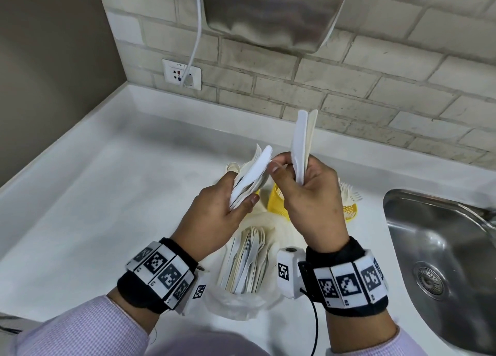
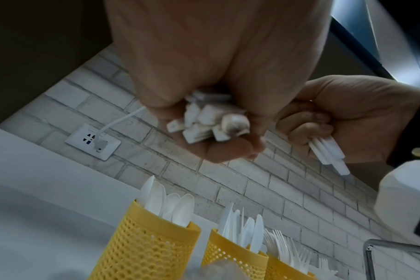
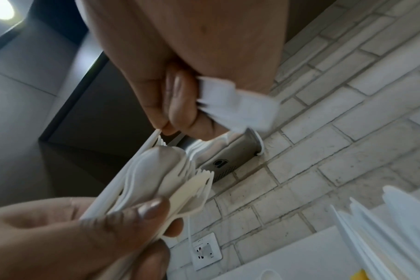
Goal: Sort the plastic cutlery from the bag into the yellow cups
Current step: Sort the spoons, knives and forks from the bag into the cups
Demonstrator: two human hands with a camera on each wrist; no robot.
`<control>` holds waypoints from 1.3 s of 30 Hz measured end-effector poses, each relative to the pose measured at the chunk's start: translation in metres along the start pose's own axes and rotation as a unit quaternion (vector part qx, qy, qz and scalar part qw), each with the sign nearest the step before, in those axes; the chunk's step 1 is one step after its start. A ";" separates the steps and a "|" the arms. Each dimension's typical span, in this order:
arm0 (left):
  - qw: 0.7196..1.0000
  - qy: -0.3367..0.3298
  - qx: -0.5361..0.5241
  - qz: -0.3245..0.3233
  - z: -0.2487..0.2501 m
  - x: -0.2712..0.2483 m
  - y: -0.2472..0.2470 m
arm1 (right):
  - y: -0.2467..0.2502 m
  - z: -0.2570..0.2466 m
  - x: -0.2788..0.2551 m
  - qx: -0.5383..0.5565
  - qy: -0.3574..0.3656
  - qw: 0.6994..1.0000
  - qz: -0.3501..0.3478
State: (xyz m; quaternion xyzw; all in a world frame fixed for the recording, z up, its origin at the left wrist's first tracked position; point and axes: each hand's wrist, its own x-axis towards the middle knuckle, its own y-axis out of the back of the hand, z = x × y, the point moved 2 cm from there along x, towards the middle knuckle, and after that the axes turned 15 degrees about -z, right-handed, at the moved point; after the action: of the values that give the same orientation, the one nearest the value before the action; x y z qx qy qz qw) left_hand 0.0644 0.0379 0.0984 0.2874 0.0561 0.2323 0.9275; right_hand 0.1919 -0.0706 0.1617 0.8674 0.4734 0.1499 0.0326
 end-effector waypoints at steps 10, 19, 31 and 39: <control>0.999 -0.008 0.027 -0.032 0.000 -0.001 -0.001 | 0.005 -0.001 0.004 0.007 -0.003 0.999 -0.048; 0.998 -0.012 0.054 -0.034 -0.002 -0.001 -0.001 | 0.010 0.003 0.008 0.074 0.001 0.996 0.057; 0.995 -0.020 0.092 -0.043 -0.011 0.002 -0.004 | 0.008 0.002 0.008 0.163 0.027 0.984 0.066; 0.993 -0.009 0.116 -0.027 -0.012 0.001 0.000 | 0.034 -0.011 0.005 0.275 0.119 0.900 0.315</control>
State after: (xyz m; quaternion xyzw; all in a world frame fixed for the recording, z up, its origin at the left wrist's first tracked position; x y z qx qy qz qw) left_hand 0.0621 0.0439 0.0886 0.3936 0.0823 0.1963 0.8943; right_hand 0.2188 -0.0857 0.1804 0.9213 0.1982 0.1182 -0.3130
